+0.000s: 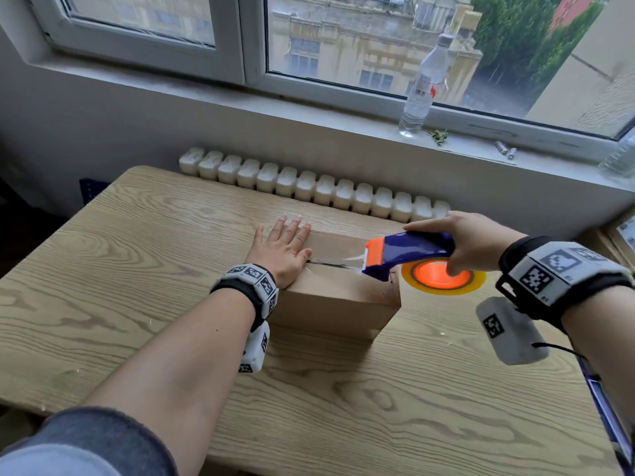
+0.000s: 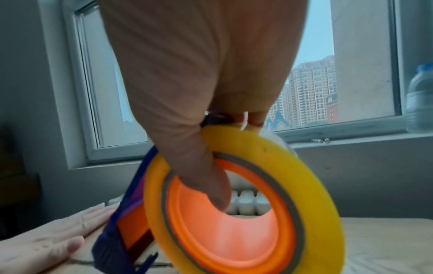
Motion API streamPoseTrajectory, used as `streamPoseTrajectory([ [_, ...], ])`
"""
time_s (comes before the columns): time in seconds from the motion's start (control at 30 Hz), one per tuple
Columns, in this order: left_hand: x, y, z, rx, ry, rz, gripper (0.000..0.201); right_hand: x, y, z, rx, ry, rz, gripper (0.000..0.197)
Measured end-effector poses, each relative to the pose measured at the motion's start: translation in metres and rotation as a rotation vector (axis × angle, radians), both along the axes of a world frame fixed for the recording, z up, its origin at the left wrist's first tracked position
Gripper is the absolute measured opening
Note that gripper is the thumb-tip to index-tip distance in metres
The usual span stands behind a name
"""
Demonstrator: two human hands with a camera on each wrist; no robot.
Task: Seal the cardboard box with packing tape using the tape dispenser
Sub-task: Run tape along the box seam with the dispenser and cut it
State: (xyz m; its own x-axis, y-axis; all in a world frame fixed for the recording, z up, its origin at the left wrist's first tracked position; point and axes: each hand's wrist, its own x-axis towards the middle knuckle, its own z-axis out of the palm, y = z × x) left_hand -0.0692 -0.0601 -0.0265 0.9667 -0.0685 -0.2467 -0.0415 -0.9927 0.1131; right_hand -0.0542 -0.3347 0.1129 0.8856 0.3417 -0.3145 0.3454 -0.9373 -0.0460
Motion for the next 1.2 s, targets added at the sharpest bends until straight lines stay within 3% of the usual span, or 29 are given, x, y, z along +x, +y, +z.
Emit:
streamPoseTrajectory([
  [0.5,0.004,-0.002,-0.002,0.048,0.0,0.015,0.066,0.009,0.012,-0.016,-0.035,-0.038,0.05,0.086],
  [0.87,0.011,-0.053,-0.002,-0.021,0.014,-0.025,0.071,0.013,0.004,-0.027,0.011,-0.023,0.012,0.087],
  [1.2,0.013,-0.077,-0.006,-0.039,0.009,-0.063,0.064,0.013,-0.01,-0.031,0.045,0.002,-0.004,0.09],
])
